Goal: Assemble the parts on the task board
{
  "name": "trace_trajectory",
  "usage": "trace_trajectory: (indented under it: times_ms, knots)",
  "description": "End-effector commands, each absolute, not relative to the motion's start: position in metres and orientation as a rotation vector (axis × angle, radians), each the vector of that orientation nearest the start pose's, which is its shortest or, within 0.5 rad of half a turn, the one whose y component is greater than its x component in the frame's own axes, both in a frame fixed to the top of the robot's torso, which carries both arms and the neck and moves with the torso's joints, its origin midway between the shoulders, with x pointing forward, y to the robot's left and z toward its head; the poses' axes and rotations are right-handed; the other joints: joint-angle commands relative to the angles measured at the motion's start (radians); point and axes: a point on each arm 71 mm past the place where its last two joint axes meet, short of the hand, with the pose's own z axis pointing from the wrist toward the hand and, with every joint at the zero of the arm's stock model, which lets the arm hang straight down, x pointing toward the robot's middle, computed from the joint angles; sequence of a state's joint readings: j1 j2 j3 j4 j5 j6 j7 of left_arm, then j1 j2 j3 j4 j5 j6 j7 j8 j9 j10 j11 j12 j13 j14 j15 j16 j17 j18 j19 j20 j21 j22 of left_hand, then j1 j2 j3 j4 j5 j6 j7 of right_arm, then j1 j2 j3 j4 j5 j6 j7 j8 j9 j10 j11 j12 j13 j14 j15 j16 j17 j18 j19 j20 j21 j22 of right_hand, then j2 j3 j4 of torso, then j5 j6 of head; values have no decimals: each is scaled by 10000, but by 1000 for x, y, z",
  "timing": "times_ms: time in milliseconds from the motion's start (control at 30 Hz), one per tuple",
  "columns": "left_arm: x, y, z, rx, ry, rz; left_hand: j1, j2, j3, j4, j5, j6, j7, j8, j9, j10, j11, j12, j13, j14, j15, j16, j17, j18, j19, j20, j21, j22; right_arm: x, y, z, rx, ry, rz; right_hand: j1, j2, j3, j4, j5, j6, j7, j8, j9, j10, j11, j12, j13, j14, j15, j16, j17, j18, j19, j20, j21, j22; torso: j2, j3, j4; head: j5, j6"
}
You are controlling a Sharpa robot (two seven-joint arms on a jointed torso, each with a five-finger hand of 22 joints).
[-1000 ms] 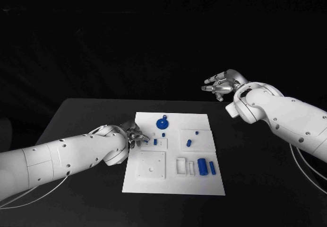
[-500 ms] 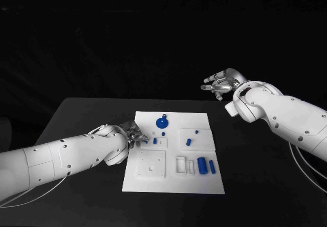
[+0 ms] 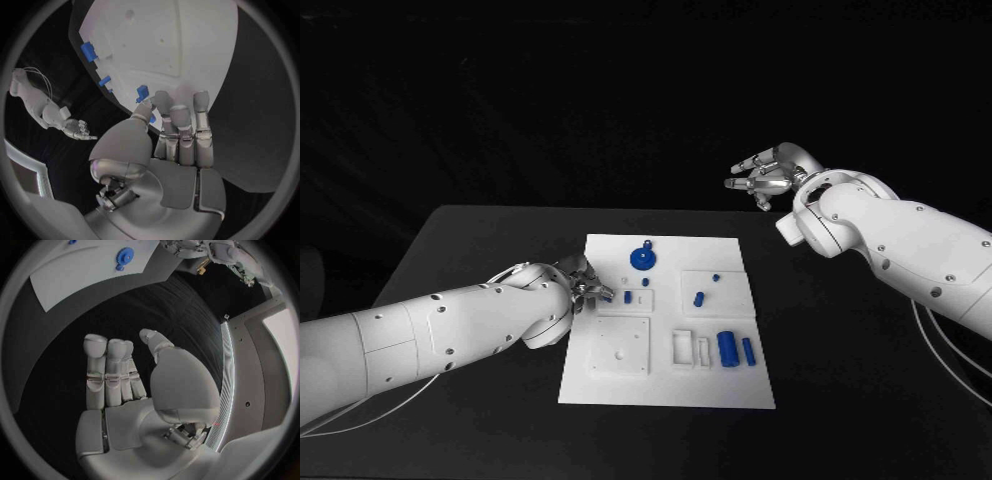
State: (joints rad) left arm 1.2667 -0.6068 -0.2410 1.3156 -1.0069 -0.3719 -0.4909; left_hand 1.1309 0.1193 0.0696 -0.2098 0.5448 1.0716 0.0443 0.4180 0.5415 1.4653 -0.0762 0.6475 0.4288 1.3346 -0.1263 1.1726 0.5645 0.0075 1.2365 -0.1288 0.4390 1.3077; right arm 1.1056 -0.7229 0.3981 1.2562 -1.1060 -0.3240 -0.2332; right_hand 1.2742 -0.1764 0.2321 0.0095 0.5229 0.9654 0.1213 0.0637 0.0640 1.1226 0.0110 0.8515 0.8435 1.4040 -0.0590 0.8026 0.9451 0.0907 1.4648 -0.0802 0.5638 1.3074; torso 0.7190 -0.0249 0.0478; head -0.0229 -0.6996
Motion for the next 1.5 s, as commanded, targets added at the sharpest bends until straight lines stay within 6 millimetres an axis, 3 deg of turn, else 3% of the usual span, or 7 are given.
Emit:
trace_trajectory:
  times_ms: [33, 1500]
  knots:
    - [509, 173, -252, -3987, 20063, -3723, 50, 85, 318, -246, 1, 633, -659, 34, -29, 448, -91, 57, 14, 63, 19, 55, 14, 148, 46, -22, 66, 190, 563, -259, -112, 5940, 14956, 7301, -84, -18, 26, -17, 65, 83, 13, -11, 10, -12, -47, -2, 5, -4, -54, -37, 5, 89, 414, -26, 6, 711, -3, -7, -3, -5, -2]
    - [509, 172, -257, -3368, 20669, -3285, 155, 89, 288, -379, -103, 622, -648, 77, -169, 445, -103, 10, 53, 58, 18, 63, 10, 144, 23, -33, 121, 188, 562, -259, -116, 5975, 15036, 7277, -106, -15, 66, -34, 69, 96, 12, -11, 10, -4, -50, 5, 8, 8, -57, -37, 10, 85, 426, -30, 37, 719, -1, -1, -2, 20, -26]
